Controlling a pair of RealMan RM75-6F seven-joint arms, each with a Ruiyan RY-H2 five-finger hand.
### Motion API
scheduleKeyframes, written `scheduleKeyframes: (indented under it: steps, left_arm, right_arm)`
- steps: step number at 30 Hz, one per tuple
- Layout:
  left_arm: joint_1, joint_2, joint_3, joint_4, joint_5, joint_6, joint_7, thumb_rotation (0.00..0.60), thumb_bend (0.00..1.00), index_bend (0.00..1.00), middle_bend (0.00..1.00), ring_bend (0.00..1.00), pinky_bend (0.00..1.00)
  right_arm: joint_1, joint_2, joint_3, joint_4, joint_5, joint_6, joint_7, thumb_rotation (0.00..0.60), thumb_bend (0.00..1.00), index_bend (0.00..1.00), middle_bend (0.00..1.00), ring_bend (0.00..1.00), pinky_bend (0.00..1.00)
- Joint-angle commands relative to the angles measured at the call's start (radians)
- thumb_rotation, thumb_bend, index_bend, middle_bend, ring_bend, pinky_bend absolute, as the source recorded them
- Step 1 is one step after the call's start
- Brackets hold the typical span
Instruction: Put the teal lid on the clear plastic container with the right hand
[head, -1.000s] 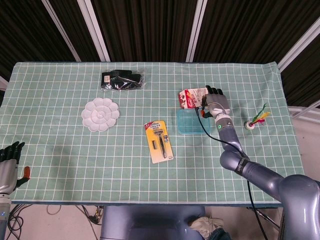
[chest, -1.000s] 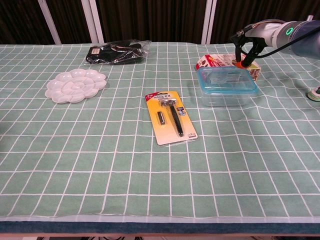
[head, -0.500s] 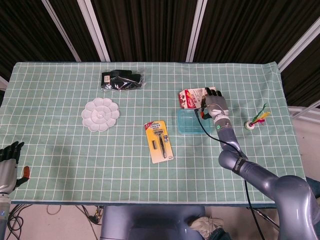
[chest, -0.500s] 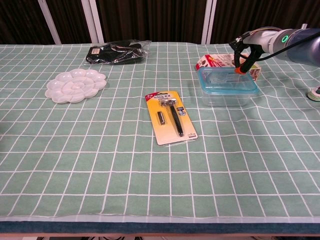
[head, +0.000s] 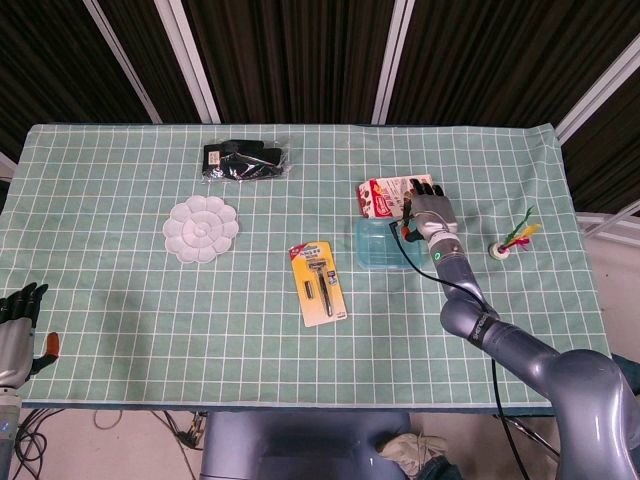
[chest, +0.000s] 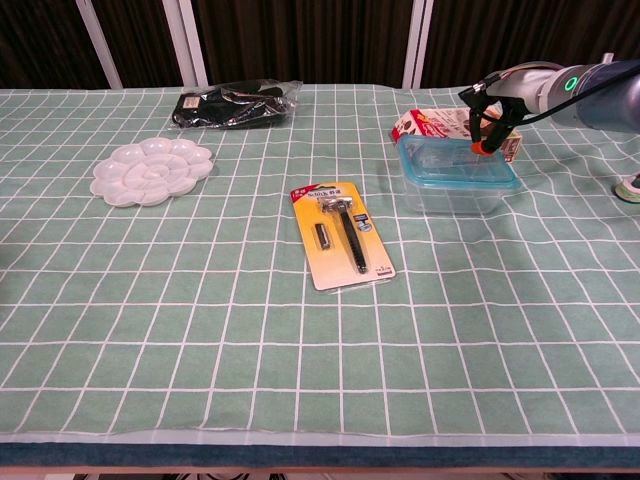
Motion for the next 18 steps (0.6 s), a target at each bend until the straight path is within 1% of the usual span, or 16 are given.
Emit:
scheduleKeyframes:
  steps: [1, 3, 6, 9, 11, 13, 18]
  left_arm:
    - [0.000, 0.000, 0.000, -0.001, 0.000, 0.001, 0.000, 0.600, 0.53, 0.02, 0.00, 0.00, 0.00]
    - [0.000, 0.000, 0.000, -0.001, 0.001, 0.002, -0.002, 0.600, 0.53, 0.02, 0.00, 0.00, 0.00]
    - [0.000, 0.001, 0.000, -0.002, 0.002, 0.001, -0.004, 0.600, 0.53, 0.02, 0.00, 0.00, 0.00]
    - [0.000, 0.003, 0.001, -0.002, 0.002, 0.000, -0.005, 0.600, 0.53, 0.02, 0.00, 0.00, 0.00]
    - [0.000, 0.004, 0.002, -0.003, 0.002, -0.002, -0.006, 0.600, 0.53, 0.02, 0.00, 0.00, 0.00]
    - [-0.001, 0.005, 0.002, -0.004, 0.001, -0.003, -0.007, 0.600, 0.53, 0.02, 0.00, 0.00, 0.00]
    - [-0.001, 0.006, 0.004, -0.006, 0.003, -0.005, -0.009, 0.600, 0.53, 0.02, 0.00, 0.00, 0.00]
  right_arm:
    - [0.001, 0.001, -0.002, -0.004, 0.000, 0.003, 0.003, 0.600, 0.49, 0.62, 0.00, 0.00, 0.00]
    - [0.002, 0.000, 0.005, -0.008, -0.007, 0.017, 0.013, 0.600, 0.49, 0.62, 0.00, 0.00, 0.00]
    - [-0.003, -0.006, 0.028, -0.016, -0.049, 0.067, 0.046, 0.600, 0.49, 0.62, 0.00, 0.00, 0.00]
    - [-0.019, -0.021, 0.059, -0.033, -0.150, 0.158, 0.120, 0.600, 0.49, 0.62, 0.00, 0.00, 0.00]
    - [-0.033, -0.025, 0.066, -0.053, -0.208, 0.194, 0.163, 0.600, 0.49, 0.62, 0.00, 0.00, 0.00]
    - [-0.043, -0.023, 0.066, -0.077, -0.250, 0.208, 0.190, 0.600, 0.49, 0.62, 0.00, 0.00, 0.00]
    - [-0.040, -0.033, 0.075, -0.100, -0.259, 0.206, 0.188, 0.600, 0.49, 0.62, 0.00, 0.00, 0.00]
